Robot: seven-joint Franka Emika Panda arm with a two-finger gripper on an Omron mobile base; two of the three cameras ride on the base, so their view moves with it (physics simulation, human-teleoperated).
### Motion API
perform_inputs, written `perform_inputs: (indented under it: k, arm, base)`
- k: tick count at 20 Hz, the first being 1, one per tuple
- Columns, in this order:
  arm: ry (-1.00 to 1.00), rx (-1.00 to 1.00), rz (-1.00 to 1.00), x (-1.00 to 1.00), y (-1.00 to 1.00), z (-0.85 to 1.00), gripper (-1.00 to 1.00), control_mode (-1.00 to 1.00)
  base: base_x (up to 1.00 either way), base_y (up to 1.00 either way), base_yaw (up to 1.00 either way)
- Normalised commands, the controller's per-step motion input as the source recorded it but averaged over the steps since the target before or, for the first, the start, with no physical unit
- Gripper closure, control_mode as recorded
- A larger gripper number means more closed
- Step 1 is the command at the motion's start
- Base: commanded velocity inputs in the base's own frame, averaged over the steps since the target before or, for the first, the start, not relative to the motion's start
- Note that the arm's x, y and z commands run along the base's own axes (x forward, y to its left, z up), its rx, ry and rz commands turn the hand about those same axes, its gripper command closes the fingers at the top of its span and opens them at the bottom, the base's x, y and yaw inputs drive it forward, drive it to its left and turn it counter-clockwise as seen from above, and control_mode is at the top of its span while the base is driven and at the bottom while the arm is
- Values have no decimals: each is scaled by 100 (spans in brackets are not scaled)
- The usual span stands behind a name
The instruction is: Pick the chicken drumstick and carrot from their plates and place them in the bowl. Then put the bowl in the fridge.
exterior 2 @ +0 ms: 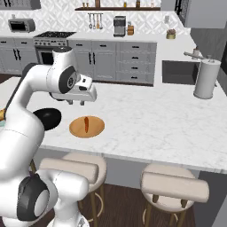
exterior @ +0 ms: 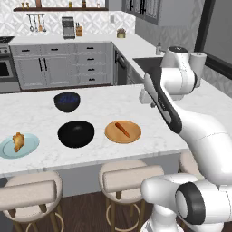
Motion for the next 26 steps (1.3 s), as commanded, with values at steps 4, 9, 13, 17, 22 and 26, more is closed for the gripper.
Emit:
perform_inputs:
  k: [4,9,13,17,22,26]
  arm:
    - [-17,-8,1,36,38,-40,-100,-100]
    - [-3,0,0,93,45,-70,-100,-100]
    - [0,1,3,68,1,-77,-100,-100]
    - [12,0,0,66,17,-66,-100,-100]
    - [20,1,0,57,22,-65,-100,-100]
    - [18,4,1,31,6,-43,-100,-100]
  base:
    - [0,0,0]
    - [0,0,0]
    - [0,0,0]
    - [0,0,0]
    - [0,0,0]
    - [0,0,0]
